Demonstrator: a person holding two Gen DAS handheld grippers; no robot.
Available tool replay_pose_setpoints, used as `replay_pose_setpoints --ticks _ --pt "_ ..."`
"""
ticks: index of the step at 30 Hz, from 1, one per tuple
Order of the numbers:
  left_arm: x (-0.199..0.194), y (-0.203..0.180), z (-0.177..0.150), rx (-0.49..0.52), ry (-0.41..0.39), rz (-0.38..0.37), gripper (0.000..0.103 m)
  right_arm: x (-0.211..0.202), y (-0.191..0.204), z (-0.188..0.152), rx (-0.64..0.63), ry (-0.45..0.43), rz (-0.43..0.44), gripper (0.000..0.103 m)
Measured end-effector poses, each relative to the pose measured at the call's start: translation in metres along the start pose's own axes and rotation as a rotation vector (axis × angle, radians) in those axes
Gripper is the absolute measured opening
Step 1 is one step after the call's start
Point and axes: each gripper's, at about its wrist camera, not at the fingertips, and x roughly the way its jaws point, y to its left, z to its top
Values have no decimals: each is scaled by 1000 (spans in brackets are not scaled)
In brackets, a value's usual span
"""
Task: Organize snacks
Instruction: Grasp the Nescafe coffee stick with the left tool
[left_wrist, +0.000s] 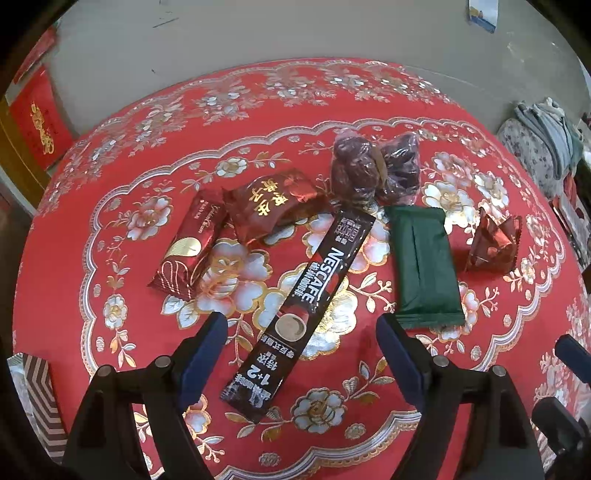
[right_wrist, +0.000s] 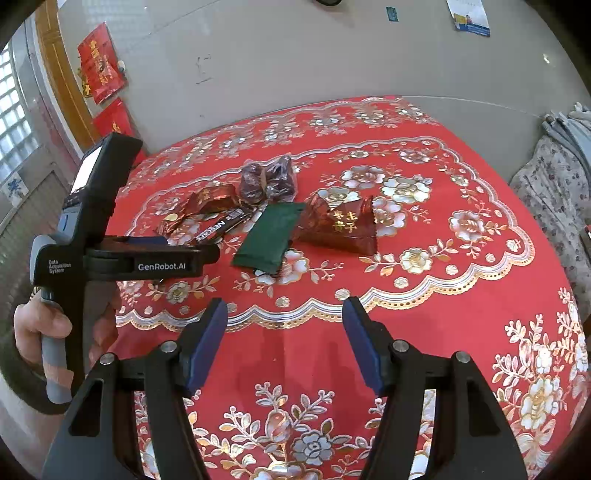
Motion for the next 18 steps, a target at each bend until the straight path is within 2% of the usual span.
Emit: replay_pose_setpoints --ticks 3,5,6,9,11,14,18 --pt "0 -1 0 4 -2 11 82 2 -2 1 9 5 0 64" --pt "1 0 0 4 5 13 74 4 -1 3 5 11 3 64" --pt "2 0 0 3 14 14 65 6 -1 6 1 11 -2 64" --pt "2 1 -1 11 17 24 49 15 -1 13 -1 36 -32 64" --pt "0 3 -1 10 19 21 35 24 -4 18 31 61 7 64" --pt "-1 7 -3 -5 24 7 32 40 -8 26 96 98 52 64" --pt "-6 12 -10 -66 26 -4 26 62 -5 36 129 128 49 64"
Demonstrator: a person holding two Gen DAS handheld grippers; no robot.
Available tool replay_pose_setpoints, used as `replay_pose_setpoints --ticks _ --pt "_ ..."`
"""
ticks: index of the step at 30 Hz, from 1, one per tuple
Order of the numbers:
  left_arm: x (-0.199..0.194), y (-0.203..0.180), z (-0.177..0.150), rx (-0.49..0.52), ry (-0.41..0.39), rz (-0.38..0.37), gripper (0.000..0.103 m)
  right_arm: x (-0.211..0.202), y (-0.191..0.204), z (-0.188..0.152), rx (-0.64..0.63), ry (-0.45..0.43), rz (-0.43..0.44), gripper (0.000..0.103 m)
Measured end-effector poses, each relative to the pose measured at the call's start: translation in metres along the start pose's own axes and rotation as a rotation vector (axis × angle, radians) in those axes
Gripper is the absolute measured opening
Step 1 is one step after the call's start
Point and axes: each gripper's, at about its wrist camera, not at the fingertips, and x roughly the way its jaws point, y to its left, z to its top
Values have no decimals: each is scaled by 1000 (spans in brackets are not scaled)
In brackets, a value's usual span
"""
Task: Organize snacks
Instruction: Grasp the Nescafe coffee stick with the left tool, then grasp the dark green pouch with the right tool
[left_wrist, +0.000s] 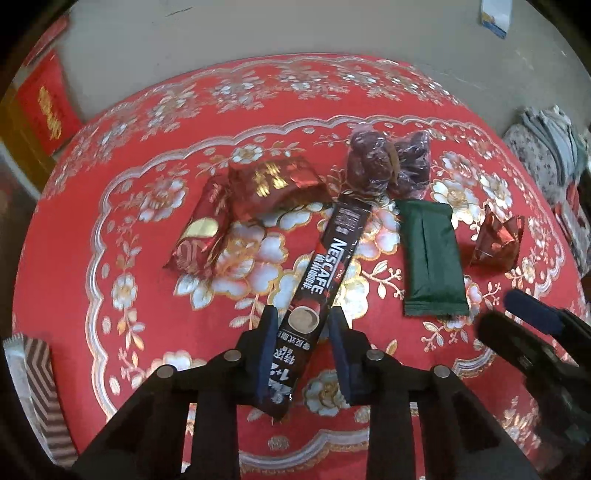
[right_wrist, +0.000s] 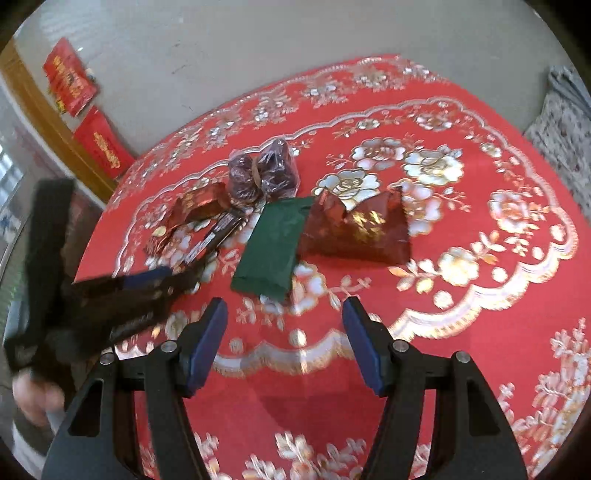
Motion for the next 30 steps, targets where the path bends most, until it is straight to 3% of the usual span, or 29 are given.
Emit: replay_pose_setpoints --ticks 5,11,14,15,17,18,20,25,28,30 --pt "-7 3 -13 -60 13 23 25 31 11 20 -21 46 -111 65" --pt "-15 7 -29 -100 17 31 24 51 32 36 -122 45 -236 65" --pt "-19 10 -35 -124 16 24 24 48 39 30 -189 1 -261 62" --pt "-19 10 -36 -124 15 29 24 46 40 28 -203 -5 -255 58" --pt "-21 9 -40 -122 15 39 24 42 40 26 -213 9 -228 32" --pt "-22 8 -41 -123 17 38 23 39 41 24 -224 12 -223 28" --pt "-25 8 -46 -130 17 26 23 35 41 19 -241 15 -206 3" --pt "-27 6 -54 -130 14 51 23 23 29 1 -229 28 -136 1" --pt "-29 9 -54 -149 17 42 23 18 18 5 -160 7 -66 1" --pt "-30 10 -55 -148 11 59 23 22 17 11 -120 28 -75 13"
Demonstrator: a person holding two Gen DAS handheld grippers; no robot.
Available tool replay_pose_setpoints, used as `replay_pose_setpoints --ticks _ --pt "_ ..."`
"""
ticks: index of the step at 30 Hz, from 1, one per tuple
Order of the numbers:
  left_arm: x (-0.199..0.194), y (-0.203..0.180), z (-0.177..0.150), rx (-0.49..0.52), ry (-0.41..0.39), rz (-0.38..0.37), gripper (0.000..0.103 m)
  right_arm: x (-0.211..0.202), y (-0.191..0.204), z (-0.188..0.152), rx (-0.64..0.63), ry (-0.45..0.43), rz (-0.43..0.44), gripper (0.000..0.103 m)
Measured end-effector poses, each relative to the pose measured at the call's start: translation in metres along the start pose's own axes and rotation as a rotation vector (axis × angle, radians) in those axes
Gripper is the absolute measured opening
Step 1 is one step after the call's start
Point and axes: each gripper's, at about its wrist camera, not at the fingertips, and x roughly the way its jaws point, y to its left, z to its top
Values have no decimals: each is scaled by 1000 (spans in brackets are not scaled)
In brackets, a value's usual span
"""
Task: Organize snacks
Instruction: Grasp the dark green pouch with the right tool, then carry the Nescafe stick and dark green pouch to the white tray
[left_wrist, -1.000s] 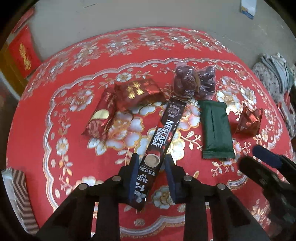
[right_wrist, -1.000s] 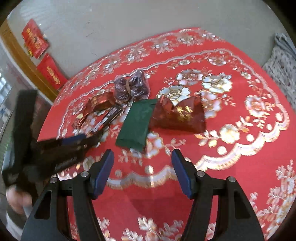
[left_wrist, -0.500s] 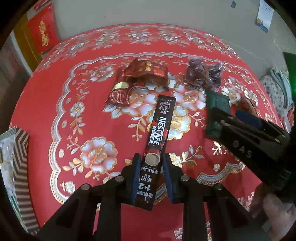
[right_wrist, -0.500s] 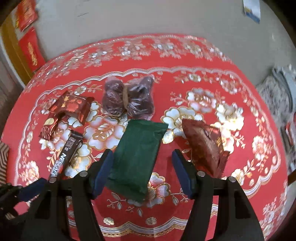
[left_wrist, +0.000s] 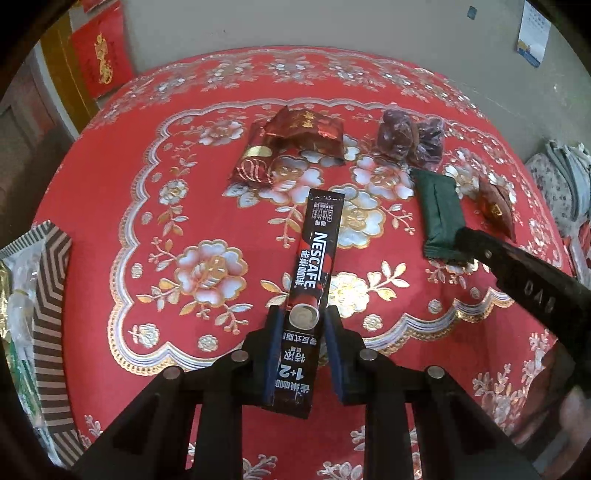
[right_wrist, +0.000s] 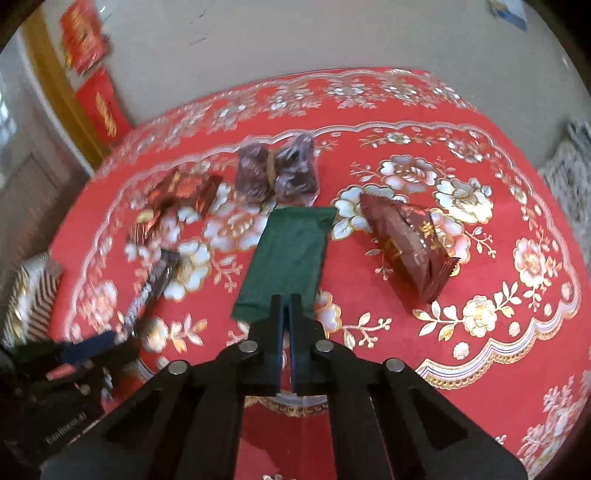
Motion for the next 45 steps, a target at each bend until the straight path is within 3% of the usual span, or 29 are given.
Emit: replay_pose_setpoints --ticks 2,11,17,22,28,31,33,35,45 --pt "2 1 0 0 3 3 23 5 2 8 38 17 -9 44" --pt "7 -3 5 18 -1 15 24 29 25 32 -41 38 -121 44" --pt "6 -5 5 25 -8 19 24 31 22 42 4 63 -78 45" --pt "6 -3 5 19 -7 12 25 38 35 44 -30 75 -119 45" --pt "5 -4 3 23 -13 15 25 47 45 43 -59 99 -164 58" --pt "5 -3 3 21 -12 11 25 48 48 41 -89 92 -168 58" --pt "5 -2 2 22 -14 10 25 46 54 35 -146 71 -188 52" --pt "4 -3 2 23 -17 12 25 43 54 32 -160 70 -180 44" --pt "-2 -2 -9 4 -32 3 22 -3 25 -17 -97 7 -22 44"
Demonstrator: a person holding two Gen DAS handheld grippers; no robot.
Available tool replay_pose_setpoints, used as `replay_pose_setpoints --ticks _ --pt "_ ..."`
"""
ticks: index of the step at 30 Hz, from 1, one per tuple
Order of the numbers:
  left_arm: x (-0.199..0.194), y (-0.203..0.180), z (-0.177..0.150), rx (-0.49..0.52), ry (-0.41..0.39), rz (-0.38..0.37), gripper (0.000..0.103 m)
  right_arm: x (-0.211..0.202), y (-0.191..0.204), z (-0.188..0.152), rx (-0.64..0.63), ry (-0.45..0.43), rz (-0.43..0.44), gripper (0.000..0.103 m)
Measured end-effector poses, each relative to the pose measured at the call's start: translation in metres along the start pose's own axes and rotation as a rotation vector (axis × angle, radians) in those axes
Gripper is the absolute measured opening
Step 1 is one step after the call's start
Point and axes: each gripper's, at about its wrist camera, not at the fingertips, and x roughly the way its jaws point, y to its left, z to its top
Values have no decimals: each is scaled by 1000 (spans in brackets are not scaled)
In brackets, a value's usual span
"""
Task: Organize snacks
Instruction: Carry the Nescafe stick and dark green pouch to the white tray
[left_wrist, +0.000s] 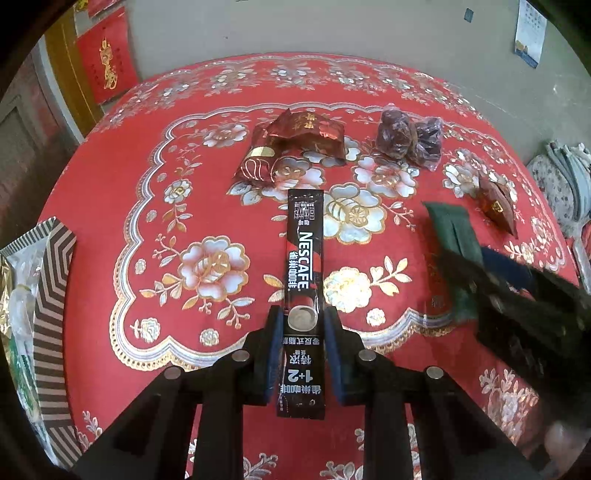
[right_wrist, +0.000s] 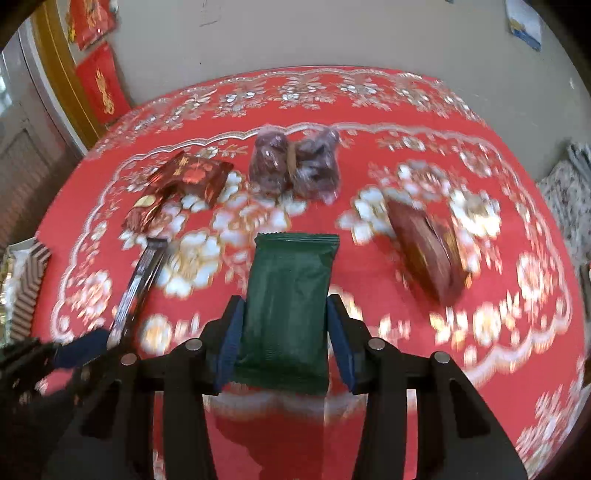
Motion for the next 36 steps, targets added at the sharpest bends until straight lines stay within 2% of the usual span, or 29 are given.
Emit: replay_pose_setpoints --ticks 7,18,36 --pt "-10 9 -12 -23 5 -25 19 -37 7 -32 -3 -67 58 43" --pt "-46 34 -46 -61 -98 86 19 -63 34 -59 -37 -129 132 43" --pt "-94 78 -70 -131 -201 162 19 -76 92 -66 -133 -155 193 43"
